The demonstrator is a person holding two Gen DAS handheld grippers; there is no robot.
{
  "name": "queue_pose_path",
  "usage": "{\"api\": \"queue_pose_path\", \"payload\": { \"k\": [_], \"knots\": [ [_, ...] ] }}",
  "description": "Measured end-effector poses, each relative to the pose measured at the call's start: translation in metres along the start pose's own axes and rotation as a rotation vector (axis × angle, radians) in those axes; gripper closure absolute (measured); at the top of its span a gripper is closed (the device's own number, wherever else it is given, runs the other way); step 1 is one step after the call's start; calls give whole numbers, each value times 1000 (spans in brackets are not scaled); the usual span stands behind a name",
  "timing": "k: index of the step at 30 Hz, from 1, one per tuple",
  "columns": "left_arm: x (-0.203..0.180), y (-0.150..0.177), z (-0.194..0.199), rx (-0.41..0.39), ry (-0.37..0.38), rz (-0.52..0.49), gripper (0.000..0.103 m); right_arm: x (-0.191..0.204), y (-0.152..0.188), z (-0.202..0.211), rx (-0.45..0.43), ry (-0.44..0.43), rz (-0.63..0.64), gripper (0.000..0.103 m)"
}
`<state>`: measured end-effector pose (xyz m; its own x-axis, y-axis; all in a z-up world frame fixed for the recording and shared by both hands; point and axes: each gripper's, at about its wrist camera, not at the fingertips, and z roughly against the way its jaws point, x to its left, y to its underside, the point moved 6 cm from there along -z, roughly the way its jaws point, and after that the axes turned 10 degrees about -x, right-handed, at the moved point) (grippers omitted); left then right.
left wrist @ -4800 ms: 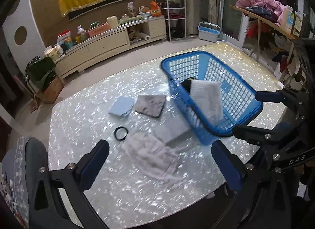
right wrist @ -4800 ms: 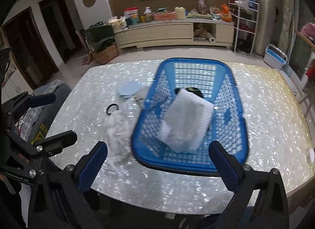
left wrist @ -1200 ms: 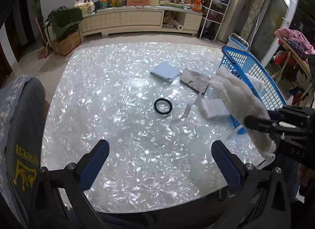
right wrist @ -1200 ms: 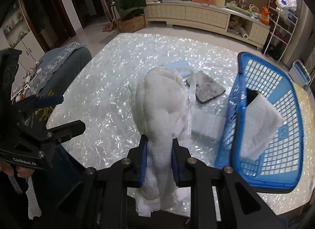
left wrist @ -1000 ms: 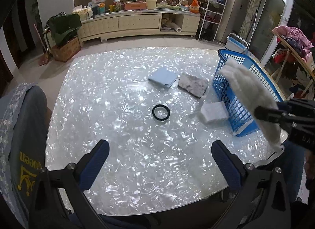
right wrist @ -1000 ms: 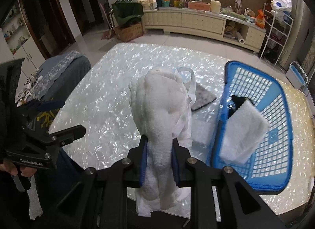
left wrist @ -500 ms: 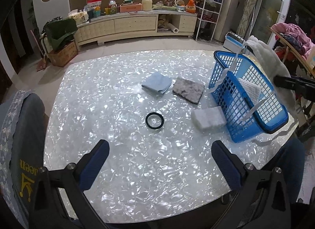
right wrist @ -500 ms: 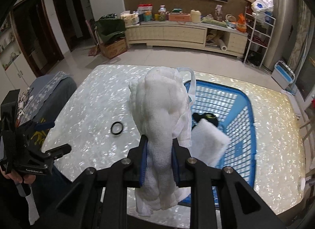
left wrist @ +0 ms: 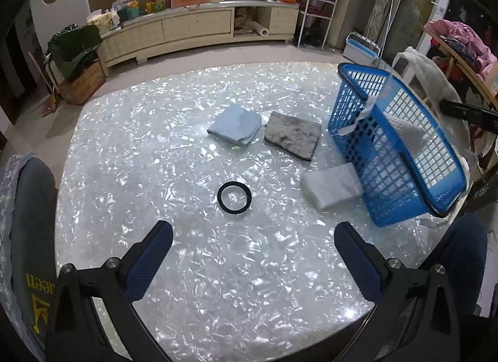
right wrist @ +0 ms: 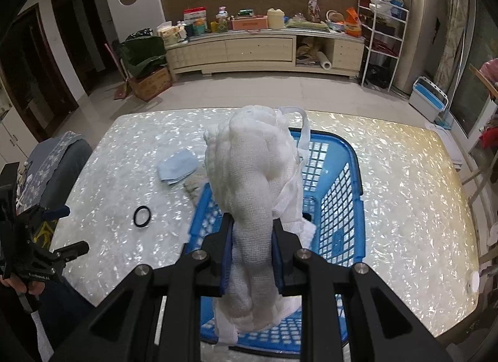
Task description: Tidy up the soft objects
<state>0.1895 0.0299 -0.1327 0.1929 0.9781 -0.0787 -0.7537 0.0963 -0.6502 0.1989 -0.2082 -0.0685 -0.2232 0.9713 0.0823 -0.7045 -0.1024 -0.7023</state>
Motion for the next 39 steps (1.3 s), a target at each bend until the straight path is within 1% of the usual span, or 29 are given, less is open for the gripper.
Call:
{"api": "queue_pose_path", "payload": {
  "k": [5,9,13,16,20,23,26,29,31,34,37,39],
  "knots": [
    [6,-3,-25,36,31,0,0,-10,-2,-8,14,9,-22,83],
    [14,-2,-47,63,28,-17,0,-12,-1,-16,32,19,-27,82],
    [23,0,-71,103,44,-6,0,-14,6,-28,65,23,-31,82],
    [28,1,-84,112,50,-2,0,-19,10,-43,97,21,-35,82],
    [35,3,-101,127,58,-2,0,-17,18,-53,133,26,-24,82],
    [37,8,-114,149,55,-11,0,-21,20,-59,152,48,-19,82],
    [38,11,-123,152,55,-21,0,-24,22,-64,176,86,3,81],
    [38,12,-131,156,48,-37,0,-25,26,-68,208,100,17,80],
    [39,12,-139,161,40,-45,6,-25,29,-71,227,111,28,79],
    [43,14,-150,177,17,-53,9,-30,32,-71,236,116,24,79],
    [45,12,-159,191,14,-36,11,-28,33,-71,236,114,20,79],
    [45,11,-161,192,30,-30,12,-27,33,-70,231,109,18,79]
  ]
}}
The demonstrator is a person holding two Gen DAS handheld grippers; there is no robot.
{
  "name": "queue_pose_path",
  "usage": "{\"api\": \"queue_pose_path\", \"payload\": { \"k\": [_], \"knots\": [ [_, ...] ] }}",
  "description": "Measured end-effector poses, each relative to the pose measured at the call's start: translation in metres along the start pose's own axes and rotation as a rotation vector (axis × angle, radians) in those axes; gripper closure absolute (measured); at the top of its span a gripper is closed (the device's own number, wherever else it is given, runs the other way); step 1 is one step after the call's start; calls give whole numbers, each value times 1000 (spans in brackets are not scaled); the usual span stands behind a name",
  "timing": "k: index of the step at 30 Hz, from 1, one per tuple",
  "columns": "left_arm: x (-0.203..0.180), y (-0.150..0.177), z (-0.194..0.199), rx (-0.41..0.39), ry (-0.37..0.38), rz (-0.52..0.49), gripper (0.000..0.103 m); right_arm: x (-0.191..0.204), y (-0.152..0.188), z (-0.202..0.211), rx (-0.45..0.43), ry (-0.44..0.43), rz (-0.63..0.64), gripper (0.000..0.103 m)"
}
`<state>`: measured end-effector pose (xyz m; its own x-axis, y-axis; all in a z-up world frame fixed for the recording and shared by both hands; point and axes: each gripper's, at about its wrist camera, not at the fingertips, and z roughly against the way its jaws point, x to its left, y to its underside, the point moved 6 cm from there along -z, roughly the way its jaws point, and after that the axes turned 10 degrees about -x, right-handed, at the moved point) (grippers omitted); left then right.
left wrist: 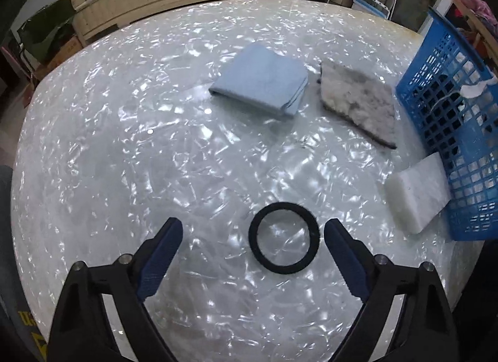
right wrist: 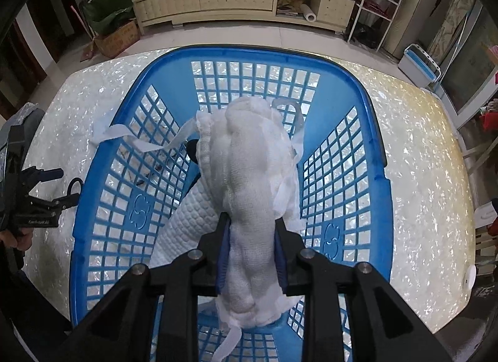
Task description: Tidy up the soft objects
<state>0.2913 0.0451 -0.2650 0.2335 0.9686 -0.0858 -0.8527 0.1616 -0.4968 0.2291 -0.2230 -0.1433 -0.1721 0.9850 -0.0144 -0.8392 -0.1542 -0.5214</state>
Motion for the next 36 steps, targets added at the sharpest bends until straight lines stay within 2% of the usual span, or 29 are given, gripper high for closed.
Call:
{"api": "queue_pose_path", "payload": {
  "k": [2,5,8,12,15,17,19,23,26,28,32,36],
  "knots": [
    [0,-2,-3,0,-8,-13,14,-1,-1,-2,0,-3,-6,79],
    [-3,0,-4,17,-61,-63,20,-5,-2,-1,-1,-6,-11,79],
    [-6,1,-6,32,-58,-67,25,-6,-1,1,-1,-3,-3,79],
    [-9,-1,-2,18,-58,-62,55,-6,2,0,1,1,-5,75],
    [-9,-2,3,7,-50,-61,74,-3,4,1,-4,-9,-4,64],
    [-10,-2,4,-1,-34,-54,82,0,5,3,-9,-15,3,50],
    [-12,0,6,3,-16,-44,89,1,4,6,-18,-25,-4,43],
    [-16,8,16,0,-31,-43,91,2,5,15,-33,-22,-9,28],
    [-26,10,35,-24,-11,-39,91,1,6,25,-48,-30,-18,16],
    [-33,11,50,-43,-2,-39,91,2,8,32,-57,-29,-19,12],
    [-48,13,86,-82,16,-39,91,0,14,46,-73,-26,-26,11],
    [-66,7,121,-131,32,-47,91,-3,21,57,-94,-11,-35,2]
  ]
}}
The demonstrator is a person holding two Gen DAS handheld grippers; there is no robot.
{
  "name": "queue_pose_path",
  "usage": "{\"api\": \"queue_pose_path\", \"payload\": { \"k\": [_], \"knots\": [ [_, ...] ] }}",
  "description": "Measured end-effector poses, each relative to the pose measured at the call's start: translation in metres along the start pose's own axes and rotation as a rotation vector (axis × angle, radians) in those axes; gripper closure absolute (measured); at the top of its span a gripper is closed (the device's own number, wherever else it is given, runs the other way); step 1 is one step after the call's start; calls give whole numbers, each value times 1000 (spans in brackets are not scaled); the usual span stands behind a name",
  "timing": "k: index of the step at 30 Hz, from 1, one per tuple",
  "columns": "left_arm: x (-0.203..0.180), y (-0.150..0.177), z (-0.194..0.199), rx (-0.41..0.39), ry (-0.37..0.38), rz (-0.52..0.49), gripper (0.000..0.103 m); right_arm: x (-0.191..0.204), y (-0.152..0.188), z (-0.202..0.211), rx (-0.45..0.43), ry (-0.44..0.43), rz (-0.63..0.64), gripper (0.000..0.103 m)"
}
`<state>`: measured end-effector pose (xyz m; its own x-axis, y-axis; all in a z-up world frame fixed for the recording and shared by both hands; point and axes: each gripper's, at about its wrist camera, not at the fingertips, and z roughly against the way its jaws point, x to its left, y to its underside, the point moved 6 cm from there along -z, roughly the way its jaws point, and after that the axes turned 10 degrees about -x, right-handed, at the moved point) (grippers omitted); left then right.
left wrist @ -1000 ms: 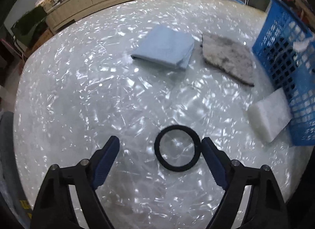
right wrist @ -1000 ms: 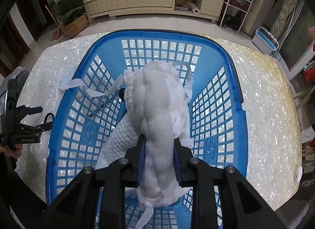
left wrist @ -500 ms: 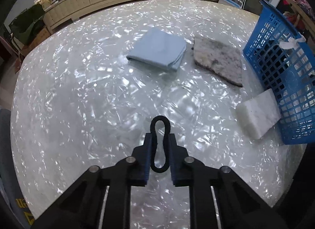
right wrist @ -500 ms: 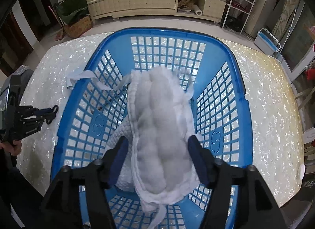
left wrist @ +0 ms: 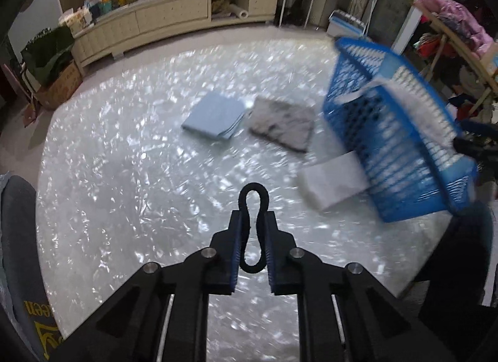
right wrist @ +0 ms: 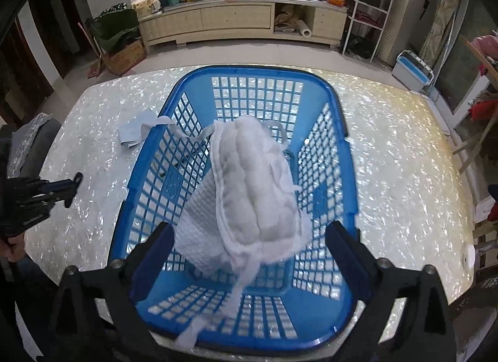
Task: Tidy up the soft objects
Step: 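Open the right gripper to drop the gauze cloth while the left gripper grasps the black rubber ring, then carry the black rubber ring with the left gripper over the blue basket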
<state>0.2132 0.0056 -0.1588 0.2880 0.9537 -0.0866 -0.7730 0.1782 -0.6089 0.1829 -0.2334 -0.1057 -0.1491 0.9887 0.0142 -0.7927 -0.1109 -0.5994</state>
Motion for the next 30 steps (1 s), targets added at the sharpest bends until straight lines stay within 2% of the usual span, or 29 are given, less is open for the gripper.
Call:
{"api": "queue_pose_path", "payload": {
  "k": [3,7,12,21,30],
  "knots": [
    [-16,-8,24,-38,-1,-8,91,-4,7,8,-10,3,-10,0],
    [-44,-20,55,-85,38,-21,91,-6,13,15,-31,9,-16,0],
    [-79,-36,74,-117,78,-49,91,-11,16,24,-51,-6,-30,0],
    [-136,-69,59,-120,125,-119,91,-26,21,31,-94,-13,-41,0],
    [-183,-100,13,-91,205,-190,91,-44,29,12,-79,-12,-68,0]
  ]
}}
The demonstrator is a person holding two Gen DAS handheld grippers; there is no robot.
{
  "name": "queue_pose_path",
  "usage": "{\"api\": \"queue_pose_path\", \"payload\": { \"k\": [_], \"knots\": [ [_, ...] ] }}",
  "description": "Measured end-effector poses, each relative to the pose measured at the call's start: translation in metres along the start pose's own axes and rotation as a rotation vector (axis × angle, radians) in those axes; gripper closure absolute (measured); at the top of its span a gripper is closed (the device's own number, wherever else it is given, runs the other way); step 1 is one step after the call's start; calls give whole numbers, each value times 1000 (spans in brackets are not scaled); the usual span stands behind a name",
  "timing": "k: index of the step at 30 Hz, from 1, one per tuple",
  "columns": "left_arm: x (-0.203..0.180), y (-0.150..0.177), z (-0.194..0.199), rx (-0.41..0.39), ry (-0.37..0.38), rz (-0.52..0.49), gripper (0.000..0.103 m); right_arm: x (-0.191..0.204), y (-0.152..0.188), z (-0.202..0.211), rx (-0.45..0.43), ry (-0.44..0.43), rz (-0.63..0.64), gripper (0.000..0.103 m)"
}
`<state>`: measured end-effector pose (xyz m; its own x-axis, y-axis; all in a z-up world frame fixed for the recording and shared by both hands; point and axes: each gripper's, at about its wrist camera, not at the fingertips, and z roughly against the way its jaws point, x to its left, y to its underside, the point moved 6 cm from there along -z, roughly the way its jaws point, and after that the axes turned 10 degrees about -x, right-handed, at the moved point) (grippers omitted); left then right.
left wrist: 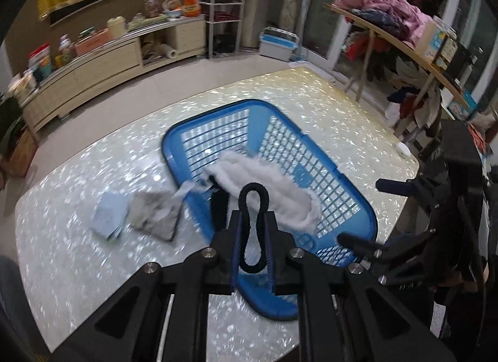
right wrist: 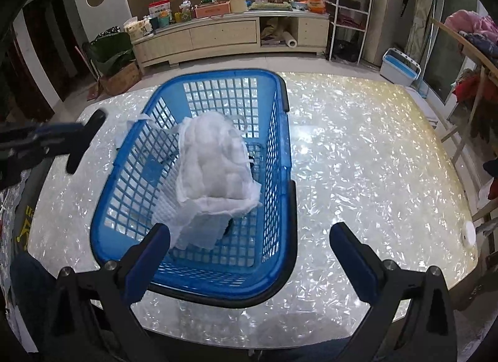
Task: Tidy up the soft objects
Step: 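Carry the black rubber ring with the left gripper over the blue basket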
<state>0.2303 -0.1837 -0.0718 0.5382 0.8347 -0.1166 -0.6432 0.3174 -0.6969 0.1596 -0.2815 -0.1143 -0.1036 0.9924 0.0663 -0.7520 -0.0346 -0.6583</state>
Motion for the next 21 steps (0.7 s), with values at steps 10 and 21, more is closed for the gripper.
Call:
{"api": "queue_pose_path", "payload": {
  "k": [10,21],
  "knots": [
    [-7,-10,-70,67,55,-26,91,-25,-2,-10,-23,15,-48,0],
    [-6,4,-130,158,74,-39,91,-26,2,-18,7,16,-49,0]
  ]
}}
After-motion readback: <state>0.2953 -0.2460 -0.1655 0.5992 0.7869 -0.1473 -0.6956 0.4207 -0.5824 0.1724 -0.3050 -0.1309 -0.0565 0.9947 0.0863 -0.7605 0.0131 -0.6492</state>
